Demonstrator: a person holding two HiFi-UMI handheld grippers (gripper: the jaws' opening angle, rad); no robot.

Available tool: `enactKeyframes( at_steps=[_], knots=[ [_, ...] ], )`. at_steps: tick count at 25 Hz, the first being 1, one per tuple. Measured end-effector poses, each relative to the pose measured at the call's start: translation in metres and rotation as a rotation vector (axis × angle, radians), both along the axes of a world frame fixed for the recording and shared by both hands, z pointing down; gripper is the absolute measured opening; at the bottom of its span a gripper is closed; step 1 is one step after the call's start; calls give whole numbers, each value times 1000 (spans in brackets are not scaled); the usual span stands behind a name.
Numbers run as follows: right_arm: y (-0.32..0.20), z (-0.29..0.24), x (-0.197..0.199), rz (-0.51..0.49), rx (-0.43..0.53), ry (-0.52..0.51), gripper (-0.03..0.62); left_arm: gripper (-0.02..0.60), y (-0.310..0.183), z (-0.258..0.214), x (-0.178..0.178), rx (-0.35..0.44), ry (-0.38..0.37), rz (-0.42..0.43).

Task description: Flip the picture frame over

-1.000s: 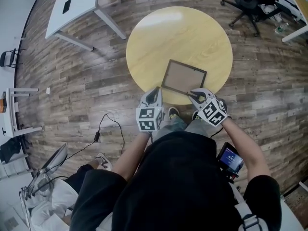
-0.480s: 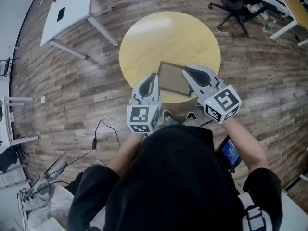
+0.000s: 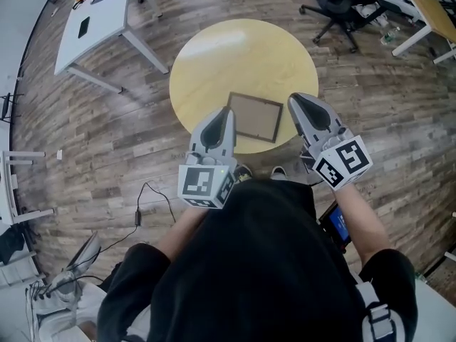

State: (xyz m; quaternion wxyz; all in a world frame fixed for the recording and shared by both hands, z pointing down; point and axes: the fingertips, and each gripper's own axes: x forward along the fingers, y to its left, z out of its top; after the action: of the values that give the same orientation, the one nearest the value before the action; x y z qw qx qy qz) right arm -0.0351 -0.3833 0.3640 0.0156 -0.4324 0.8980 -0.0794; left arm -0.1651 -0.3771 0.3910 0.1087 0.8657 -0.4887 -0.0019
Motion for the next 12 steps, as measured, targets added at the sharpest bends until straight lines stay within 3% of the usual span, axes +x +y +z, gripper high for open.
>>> enactKeyframes(
  at_steps=[12],
  knots=[
    [-15, -10, 7, 17, 17, 17, 25, 29, -16, -13, 6, 17, 16, 10]
  ],
)
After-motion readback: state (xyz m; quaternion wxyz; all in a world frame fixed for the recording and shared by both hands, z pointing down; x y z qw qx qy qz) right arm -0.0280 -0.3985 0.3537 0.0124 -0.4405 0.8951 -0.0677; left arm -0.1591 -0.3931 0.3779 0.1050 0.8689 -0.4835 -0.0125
